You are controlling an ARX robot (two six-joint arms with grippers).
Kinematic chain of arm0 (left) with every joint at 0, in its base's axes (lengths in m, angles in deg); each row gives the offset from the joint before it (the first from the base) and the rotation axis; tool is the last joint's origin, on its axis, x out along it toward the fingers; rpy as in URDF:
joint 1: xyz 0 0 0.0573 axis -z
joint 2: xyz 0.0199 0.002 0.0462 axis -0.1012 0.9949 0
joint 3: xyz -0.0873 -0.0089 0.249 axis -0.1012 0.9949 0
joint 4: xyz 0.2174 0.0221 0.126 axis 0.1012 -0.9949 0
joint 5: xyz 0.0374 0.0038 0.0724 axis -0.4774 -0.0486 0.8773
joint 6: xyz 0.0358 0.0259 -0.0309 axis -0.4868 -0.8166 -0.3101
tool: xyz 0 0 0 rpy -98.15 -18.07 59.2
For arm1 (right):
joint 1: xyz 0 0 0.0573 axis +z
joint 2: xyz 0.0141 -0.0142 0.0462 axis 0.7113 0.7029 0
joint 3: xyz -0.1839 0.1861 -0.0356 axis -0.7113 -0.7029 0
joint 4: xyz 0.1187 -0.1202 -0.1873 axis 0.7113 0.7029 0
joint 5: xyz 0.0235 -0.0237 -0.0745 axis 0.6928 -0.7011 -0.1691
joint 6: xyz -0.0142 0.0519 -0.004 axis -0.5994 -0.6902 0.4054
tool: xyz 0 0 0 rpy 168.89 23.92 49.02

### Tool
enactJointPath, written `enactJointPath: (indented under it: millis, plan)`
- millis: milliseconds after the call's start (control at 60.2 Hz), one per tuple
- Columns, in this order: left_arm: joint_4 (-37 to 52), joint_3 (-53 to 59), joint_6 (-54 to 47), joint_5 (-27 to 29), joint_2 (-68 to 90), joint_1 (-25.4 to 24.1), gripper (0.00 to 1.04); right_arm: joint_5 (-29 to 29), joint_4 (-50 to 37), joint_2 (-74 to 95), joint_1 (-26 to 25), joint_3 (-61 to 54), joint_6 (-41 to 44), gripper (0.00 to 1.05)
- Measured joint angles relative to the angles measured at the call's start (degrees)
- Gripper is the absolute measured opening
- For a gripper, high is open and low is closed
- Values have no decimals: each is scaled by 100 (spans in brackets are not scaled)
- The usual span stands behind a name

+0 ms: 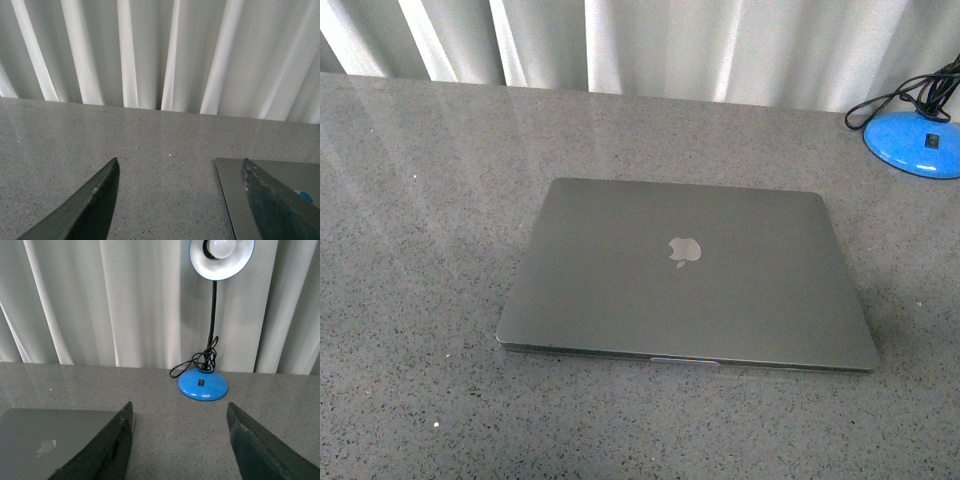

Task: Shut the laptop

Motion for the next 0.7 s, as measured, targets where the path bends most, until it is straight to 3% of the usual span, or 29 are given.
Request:
enactJointPath:
  millis: [133, 698]
  plan:
    - [0, 0, -7, 2, 0, 0, 100, 0, 0, 0, 2, 0, -7, 97]
    - [0, 0, -4, 0, 0, 0, 98, 0, 0, 0, 0, 0, -7, 95]
